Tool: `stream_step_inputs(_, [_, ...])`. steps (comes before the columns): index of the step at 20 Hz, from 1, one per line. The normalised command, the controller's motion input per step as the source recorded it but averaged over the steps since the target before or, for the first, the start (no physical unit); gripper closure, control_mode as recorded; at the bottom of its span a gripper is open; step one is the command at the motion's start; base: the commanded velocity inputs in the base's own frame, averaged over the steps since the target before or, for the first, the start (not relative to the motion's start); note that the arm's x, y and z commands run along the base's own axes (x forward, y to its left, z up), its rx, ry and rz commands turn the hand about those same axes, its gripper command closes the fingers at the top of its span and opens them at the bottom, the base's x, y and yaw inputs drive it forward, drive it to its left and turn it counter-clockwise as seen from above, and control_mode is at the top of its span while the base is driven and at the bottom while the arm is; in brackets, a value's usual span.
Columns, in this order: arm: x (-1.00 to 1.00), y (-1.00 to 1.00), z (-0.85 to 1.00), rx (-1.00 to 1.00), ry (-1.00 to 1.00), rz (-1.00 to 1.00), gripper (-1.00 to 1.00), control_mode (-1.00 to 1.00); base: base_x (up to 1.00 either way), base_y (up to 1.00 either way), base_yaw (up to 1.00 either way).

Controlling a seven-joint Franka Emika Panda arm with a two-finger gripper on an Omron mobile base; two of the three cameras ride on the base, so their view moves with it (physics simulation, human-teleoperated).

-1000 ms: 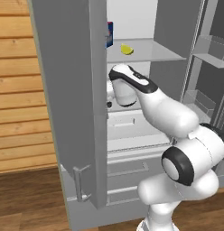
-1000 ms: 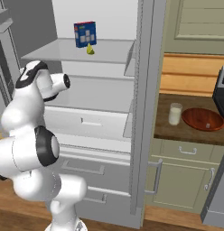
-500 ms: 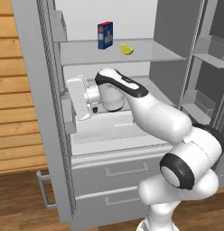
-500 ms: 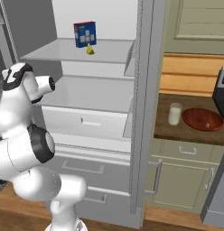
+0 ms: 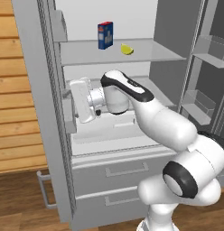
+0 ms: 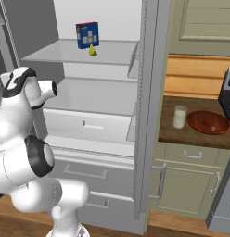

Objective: Grab a lemon wedge from the fridge and one ice cube from the ice bowl, and put them in the glass of lemonade.

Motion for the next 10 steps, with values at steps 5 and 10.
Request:
stream_step_inputs(5, [-0.52, -0.70, 0.65, 0.03, -0.05, 0.00, -1.00, -1.00, 0.00, 0.00, 0.00])
stream_step_inputs(10, [-0.48, -0.46, 0.85, 0.00, -0.03, 0.00, -1.00, -1.00, 0.00, 0.00, 0.00])
